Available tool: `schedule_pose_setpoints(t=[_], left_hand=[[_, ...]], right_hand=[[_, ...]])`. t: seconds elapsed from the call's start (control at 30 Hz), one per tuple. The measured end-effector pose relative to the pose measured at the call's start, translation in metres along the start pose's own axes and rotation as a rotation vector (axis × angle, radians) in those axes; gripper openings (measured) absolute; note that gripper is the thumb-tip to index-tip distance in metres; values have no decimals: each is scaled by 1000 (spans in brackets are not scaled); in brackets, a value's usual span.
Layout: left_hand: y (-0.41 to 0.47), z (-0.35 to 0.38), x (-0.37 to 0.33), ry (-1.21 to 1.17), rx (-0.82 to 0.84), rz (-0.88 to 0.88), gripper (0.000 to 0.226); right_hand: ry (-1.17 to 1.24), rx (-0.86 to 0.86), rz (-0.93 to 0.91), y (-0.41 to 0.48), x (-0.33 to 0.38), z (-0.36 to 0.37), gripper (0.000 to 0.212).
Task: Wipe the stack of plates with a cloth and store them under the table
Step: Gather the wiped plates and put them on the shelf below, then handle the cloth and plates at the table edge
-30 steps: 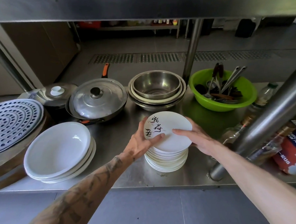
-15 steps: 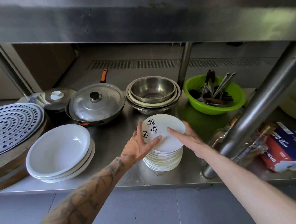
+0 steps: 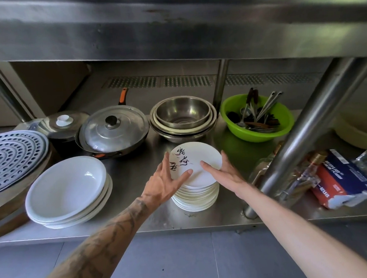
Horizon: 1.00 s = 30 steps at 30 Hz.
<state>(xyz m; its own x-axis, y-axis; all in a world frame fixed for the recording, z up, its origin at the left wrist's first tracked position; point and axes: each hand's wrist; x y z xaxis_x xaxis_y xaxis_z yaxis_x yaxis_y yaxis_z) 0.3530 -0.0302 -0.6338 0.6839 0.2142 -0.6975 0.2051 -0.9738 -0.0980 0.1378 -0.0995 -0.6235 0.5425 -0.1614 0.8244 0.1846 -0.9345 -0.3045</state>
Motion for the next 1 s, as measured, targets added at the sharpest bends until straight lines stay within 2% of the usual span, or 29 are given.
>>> schedule_pose_setpoints(t=[0.07, 0.2, 0.37, 0.73, 0.87, 1.0], left_hand=[[-6, -6, -2, 102, -15, 27, 115], [-20, -35, -21, 269, 91, 17, 115], [-76, -98, -72, 348, 136, 21, 98], [-257, -299, -254, 410, 377, -102, 90], [-289, -376, -329, 430, 368, -48, 89], [-284, -453, -401, 425, 254, -1, 82]], right_hand=[[-75, -2, -3, -4, 1, -4, 124], [-252, -16, -25, -30, 22, -13, 113], [-462, 113, -38, -101, 85, -35, 102], [-620, 373, -9, -335, 288, -137, 92], [-614, 379, -78, -388, 376, -189, 86], [-619, 321, -160, -402, 462, -243, 82]])
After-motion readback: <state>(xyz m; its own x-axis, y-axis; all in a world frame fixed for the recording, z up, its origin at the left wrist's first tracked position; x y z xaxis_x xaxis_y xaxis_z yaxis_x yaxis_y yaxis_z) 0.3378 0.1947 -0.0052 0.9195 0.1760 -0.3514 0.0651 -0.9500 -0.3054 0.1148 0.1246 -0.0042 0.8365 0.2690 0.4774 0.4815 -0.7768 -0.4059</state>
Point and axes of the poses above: each hand's wrist, its own y-axis towards the middle knuckle, its own z-axis out of the palm, x = y × z, and after that the axes turned 1 degree about -z, right-handed
